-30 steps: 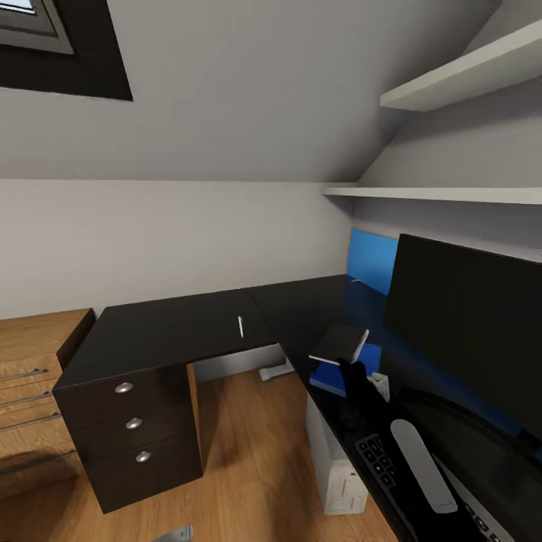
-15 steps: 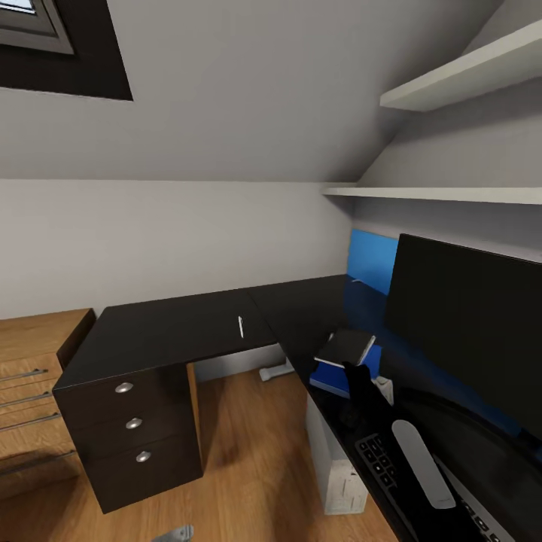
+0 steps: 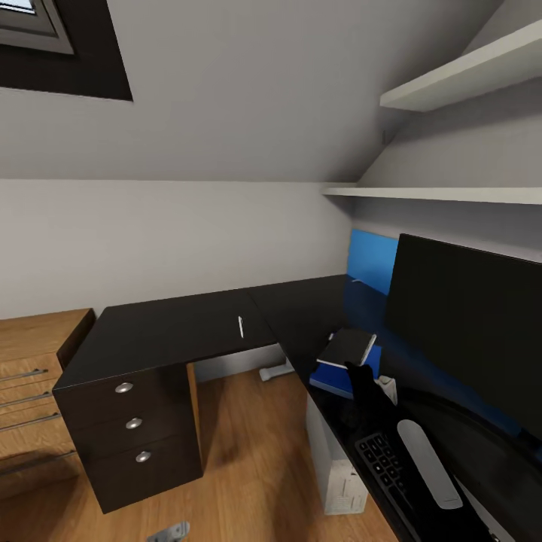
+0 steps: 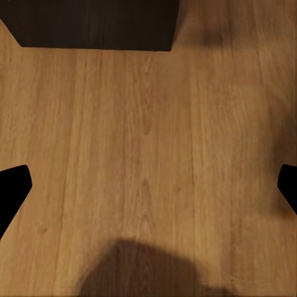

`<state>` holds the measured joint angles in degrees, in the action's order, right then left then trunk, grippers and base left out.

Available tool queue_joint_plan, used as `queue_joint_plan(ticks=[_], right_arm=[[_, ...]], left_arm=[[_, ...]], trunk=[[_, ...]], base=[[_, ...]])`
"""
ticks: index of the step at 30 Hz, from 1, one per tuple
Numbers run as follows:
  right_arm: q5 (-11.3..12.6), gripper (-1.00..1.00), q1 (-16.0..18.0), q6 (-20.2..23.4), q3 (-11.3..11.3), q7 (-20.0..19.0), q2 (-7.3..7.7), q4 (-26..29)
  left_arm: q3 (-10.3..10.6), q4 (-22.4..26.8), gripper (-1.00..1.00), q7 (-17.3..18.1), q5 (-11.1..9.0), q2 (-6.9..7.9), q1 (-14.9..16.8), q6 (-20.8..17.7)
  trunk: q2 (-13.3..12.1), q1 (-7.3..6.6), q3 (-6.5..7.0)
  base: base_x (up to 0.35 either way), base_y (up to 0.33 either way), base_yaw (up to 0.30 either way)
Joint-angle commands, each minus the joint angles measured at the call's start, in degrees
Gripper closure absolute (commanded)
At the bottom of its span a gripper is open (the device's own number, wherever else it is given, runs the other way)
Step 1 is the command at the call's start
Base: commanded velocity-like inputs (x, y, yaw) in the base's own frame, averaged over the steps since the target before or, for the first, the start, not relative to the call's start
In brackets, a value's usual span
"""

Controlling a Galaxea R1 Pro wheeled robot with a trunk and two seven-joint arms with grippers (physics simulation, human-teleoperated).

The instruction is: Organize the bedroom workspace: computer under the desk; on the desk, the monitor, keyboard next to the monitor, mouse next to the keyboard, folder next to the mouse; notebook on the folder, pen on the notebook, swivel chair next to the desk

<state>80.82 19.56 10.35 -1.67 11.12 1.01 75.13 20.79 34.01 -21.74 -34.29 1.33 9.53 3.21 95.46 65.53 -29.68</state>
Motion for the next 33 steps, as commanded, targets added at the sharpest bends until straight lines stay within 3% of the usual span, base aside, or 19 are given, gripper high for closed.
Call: queue_joint_plan(ticks=[1, 21, 33], right_arm=[[0.47, 1.00, 0.04, 0.02, -0.03, 0.30, 0.04, -0.09], [0.56, 1.00, 0.04, 0.09, 0.26, 0.05, 0.09, -3.73], [0.65, 1.00, 0.04, 0.18, 2.79, 0.10, 0.05, -3.82]], left_arm=[[0.48, 0.02, -1.00, -0.39, -0.61, 0.10, 0.05, 0.67], [0.54, 0.00, -1.00, -0.32, -0.52, 0.17, 0.05, 1.88], [0.51, 0.00, -1.00, -0.33, -0.54, 0.16, 0.05, 1.89]], trunk=[[0.03, 0.00, -0.06], [0.03, 0.00, -0.06], [0.03, 0.00, -0.06]], base=[[0.000, 0.000, 0.000], [0.097, 0.000, 0.000], [0.001, -0.115, 0.000]])
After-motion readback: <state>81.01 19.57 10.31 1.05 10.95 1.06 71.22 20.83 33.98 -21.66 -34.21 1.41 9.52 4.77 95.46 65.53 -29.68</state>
